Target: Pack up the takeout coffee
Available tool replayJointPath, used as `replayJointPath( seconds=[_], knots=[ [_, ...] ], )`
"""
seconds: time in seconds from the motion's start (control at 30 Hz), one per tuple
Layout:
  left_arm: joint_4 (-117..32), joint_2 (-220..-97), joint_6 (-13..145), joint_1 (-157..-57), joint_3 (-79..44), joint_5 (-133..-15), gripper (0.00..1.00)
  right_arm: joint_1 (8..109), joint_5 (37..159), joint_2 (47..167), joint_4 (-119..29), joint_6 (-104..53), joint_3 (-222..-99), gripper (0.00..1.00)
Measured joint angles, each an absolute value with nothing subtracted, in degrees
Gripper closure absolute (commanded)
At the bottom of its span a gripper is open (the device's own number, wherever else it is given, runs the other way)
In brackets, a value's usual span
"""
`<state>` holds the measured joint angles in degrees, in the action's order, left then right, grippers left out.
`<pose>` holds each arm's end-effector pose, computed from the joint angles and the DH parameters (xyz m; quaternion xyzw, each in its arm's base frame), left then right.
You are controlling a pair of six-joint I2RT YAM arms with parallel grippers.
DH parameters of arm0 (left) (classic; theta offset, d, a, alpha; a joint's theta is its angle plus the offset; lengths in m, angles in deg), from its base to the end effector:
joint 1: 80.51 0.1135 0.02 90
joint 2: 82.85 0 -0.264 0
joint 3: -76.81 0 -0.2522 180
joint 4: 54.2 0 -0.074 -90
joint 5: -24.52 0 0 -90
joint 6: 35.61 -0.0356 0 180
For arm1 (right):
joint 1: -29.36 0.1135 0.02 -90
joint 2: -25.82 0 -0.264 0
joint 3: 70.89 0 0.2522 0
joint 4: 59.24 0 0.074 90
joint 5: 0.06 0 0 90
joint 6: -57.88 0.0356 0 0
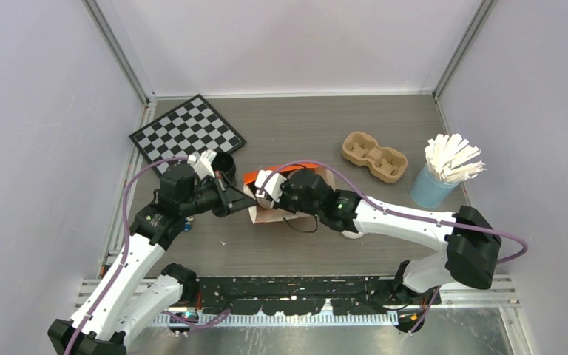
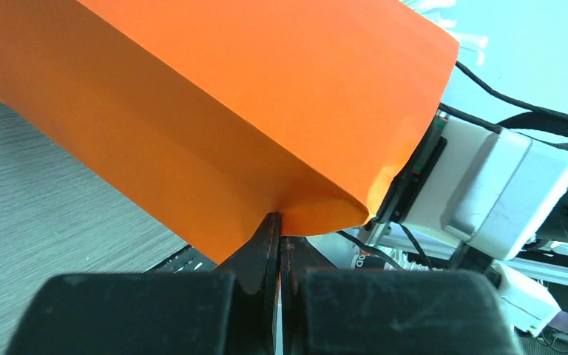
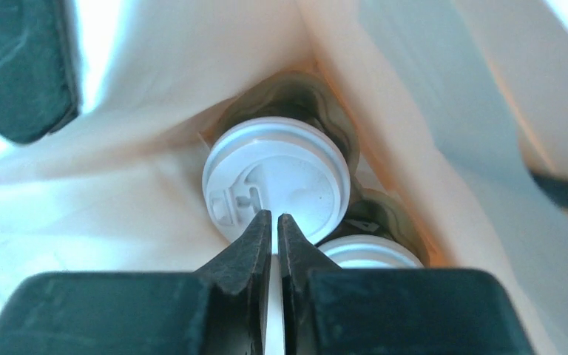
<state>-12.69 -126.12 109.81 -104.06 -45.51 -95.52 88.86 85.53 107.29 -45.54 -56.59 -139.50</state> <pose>0.1445 -0.0824 0.3095 -0.0962 0.8294 -0.4911 0.2483 0.1671 0.2783 0.2695 -0.5536 0.6454 0.1269 0.5109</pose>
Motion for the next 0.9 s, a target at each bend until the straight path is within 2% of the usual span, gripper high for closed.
replayJointPath(
  seconds=[0.33, 0.6, 0.73, 0.9],
  knots=[
    [-12.4, -127.5, 109.7, -104.1, -44.2, -95.5, 1.00, 88.9, 87.1, 101.5, -37.8, -55.6, -139.5, 0.81],
    [-12.3, -128.6, 109.8, -104.1, -42.9, -95.5, 1.00, 88.9, 87.7, 98.4, -32.3, -54.1, -141.6, 0.73],
    [-12.3, -128.8, 109.9, -104.1, -42.5, -95.5, 1.00, 88.9, 87.7, 97.1, -31.0, -52.9, -142.7, 0.73],
    [-12.4, -129.0, 110.0, -104.1, -42.5, -97.1, 1.00, 88.9, 87.8, 96.7, -30.5, -52.5, -142.8, 0.79]
  ],
)
